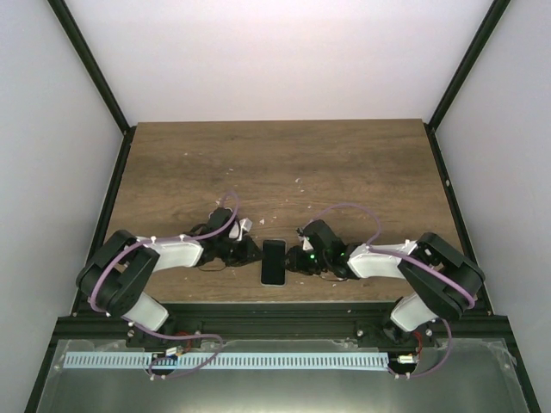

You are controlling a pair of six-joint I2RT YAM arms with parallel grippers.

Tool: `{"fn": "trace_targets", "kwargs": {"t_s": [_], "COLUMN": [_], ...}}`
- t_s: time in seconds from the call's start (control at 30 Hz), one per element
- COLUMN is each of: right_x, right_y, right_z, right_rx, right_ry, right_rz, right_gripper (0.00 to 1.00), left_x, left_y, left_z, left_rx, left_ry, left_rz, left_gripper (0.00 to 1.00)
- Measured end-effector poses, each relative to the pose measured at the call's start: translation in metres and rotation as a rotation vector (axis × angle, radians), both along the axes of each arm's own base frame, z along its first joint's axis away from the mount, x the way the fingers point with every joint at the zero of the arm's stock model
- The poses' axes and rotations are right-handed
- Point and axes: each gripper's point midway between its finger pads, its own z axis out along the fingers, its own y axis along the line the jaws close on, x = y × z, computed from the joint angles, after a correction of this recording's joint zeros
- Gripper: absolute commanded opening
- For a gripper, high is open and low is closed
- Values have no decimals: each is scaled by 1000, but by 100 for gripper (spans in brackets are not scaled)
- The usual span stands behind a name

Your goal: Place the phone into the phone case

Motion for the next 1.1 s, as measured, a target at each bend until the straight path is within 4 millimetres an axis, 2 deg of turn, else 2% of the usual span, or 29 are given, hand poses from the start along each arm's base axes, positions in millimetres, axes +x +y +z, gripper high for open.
{"fn": "trace_targets", "kwargs": {"t_s": [0.17,0.27,0.4,0.73,0.93,1.1], "right_x": [3,7,10,5,8,8], "right_y": [1,4,3,-7,8,11], "right_z": [3,11,21,1,0,2], "right_rx": [14,41,75,32,76,100], "right_ry": [5,-7,-33,9,17,24], "right_rz": [-21,-43,-68,-98,-68,-66], "right_gripper": [31,33,34,38,38,38], "left_x": [0,-1,-2,-15,-14,-13], "left_y": [2,5,7,15,10,9], "left_z": [1,7,18,-3,-3,-3], "left_rx": [15,22,12,47,15,10], "left_ry": [14,6,-20,42,40,32], "left_rz": [21,31,35,36,27,24], "left_gripper": [31,37,40,24,19,16]}}
